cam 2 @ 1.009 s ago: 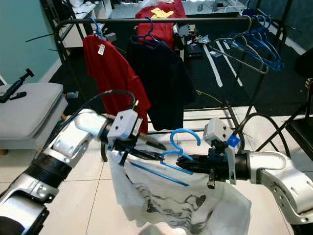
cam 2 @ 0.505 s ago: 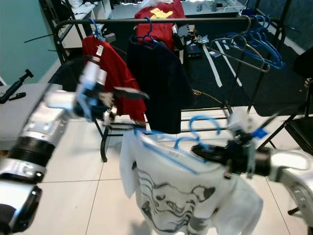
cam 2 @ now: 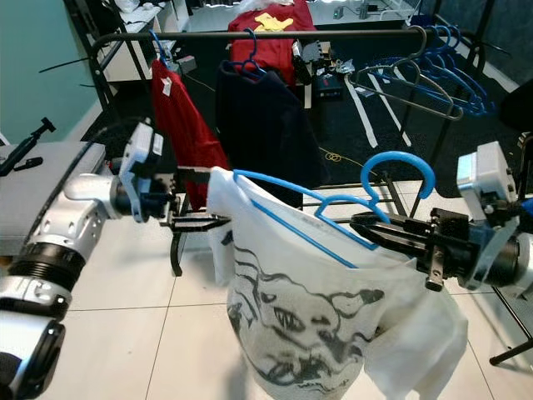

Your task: Hang hanger

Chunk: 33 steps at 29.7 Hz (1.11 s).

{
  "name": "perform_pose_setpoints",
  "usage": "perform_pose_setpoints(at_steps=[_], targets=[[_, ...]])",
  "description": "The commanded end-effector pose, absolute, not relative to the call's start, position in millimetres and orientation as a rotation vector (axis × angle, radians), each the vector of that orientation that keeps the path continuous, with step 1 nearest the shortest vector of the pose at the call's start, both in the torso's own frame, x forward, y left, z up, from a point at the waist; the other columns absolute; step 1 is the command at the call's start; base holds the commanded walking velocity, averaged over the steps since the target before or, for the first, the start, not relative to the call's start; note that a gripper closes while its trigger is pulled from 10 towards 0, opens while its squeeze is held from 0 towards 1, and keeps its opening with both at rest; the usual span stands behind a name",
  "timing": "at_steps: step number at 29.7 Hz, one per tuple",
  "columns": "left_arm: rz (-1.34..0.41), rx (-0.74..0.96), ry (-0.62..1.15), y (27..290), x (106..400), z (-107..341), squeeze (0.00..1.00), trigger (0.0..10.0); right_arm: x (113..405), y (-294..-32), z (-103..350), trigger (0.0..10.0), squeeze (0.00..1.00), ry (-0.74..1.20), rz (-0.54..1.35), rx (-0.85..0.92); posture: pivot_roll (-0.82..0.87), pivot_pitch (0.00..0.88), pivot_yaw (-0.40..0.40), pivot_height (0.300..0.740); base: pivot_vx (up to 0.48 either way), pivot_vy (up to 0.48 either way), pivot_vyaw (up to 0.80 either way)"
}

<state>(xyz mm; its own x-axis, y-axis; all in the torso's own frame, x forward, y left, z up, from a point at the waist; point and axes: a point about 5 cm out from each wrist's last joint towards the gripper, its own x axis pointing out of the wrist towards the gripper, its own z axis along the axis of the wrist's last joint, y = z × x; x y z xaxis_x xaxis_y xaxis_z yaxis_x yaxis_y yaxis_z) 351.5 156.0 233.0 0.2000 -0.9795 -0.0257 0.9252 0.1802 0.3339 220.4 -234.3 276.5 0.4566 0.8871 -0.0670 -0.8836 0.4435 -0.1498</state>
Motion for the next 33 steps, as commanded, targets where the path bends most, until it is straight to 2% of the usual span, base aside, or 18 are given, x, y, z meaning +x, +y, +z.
perform_pose_setpoints(at_steps=[1,5,6,7,8,21,23,27,29,33], targets=[[-1.377,0.300,-0.180,155.0,351.4,225.1,0.00,10.0,215.4,-231.5,286.3,0.0,0.00,-0.058,1.119,-0.196,-0.12,0.107,0.082,0.740,0.000,0.000,0.00],[-1.381,0.295,-0.177,154.3,352.0,224.9,0.00,10.0,215.0,-231.7,287.7,0.0,0.00,-0.060,1.119,-0.199,-0.12,0.107,0.082,0.740,0.000,0.000,0.00],[-1.392,0.291,-0.172,153.5,351.7,224.3,0.00,5.1,214.8,-231.4,288.5,0.0,0.00,-0.062,1.120,-0.200,-0.12,0.108,0.082,0.740,0.000,0.000,0.00],[-1.392,0.291,-0.172,153.5,351.7,224.3,0.00,5.1,214.8,-231.4,288.5,0.0,0.00,-0.062,1.120,-0.200,-0.12,0.108,0.082,0.740,0.000,0.000,0.00],[-1.407,0.289,-0.162,152.7,351.5,223.5,0.00,0.0,214.7,-230.4,288.8,0.0,0.00,-0.061,1.120,-0.200,-0.12,0.110,0.082,0.740,0.000,0.000,0.00],[-1.330,0.332,-0.177,164.0,356.6,233.0,0.00,0.0,216.4,-228.9,282.1,0.0,0.00,-0.028,1.110,-0.201,-0.11,0.111,0.083,0.740,0.000,0.000,0.00],[-1.273,0.385,-0.172,173.8,360.1,238.6,0.00,0.0,218.6,-233.7,272.4,0.0,0.00,0.050,1.073,-0.244,-0.11,0.110,0.081,0.740,0.000,0.000,0.00],[-1.248,0.418,-0.166,179.2,361.2,241.2,0.00,0.0,219.8,-237.5,268.3,0.0,0.00,0.087,1.047,-0.268,-0.11,0.112,0.082,0.740,0.000,0.000,0.00],[-1.220,0.501,-0.158,189.0,361.1,249.8,0.00,0.0,221.3,-245.0,258.2,0.0,0.00,0.185,1.002,-0.331,-0.11,0.113,0.080,0.740,0.000,0.000,0.00],[-1.215,0.568,-0.158,193.5,359.6,257.5,0.00,0.0,222.0,-248.6,249.4,0.0,0.00,0.259,0.981,-0.376,-0.11,0.114,0.079,0.740,0.000,0.000,0.00]])
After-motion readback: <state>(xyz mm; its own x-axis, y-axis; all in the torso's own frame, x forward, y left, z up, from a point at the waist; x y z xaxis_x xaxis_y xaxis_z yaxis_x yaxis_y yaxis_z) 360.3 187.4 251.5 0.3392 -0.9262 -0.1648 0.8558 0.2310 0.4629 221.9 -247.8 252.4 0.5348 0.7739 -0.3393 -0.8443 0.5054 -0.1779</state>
